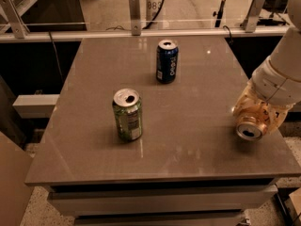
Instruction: Place orange can upright
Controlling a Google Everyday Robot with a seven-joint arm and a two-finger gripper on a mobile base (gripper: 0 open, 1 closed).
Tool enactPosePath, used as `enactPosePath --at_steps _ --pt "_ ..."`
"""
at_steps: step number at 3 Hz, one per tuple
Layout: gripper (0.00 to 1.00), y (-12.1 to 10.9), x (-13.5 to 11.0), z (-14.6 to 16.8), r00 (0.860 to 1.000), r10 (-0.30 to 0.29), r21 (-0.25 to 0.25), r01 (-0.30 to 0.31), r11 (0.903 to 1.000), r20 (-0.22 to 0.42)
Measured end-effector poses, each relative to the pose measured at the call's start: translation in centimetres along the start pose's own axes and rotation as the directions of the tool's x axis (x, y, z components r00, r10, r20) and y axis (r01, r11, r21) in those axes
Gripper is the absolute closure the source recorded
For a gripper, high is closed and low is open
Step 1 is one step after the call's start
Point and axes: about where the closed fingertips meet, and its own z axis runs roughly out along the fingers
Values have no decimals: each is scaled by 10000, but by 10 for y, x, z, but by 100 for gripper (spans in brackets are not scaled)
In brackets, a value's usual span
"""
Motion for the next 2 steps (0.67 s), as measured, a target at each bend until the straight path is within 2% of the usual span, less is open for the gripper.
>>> enactPosePath --at_steps 1,2 --pt "100 0 5 6 9989 344 -94 -347 9994 -324" --pt "100 1 8 6 9941 966 372 -949 9948 -484"
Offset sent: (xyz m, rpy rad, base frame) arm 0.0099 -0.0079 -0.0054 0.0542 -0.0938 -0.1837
